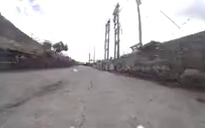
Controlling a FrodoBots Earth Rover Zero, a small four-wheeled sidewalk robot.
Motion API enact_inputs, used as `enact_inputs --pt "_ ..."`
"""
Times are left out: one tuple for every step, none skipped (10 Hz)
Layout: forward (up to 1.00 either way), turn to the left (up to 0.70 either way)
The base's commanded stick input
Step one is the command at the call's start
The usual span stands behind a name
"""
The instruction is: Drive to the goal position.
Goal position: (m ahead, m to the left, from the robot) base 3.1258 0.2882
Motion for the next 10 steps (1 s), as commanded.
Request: enact_inputs --pt "0.70 0.00" --pt "0.70 0.00" --pt "0.70 0.00" --pt "0.70 0.00" --pt "0.70 0.00" --pt "0.70 0.00" --pt "0.70 0.00" --pt "0.70 0.00" --pt "0.70 0.00" --pt "0.70 0.00"
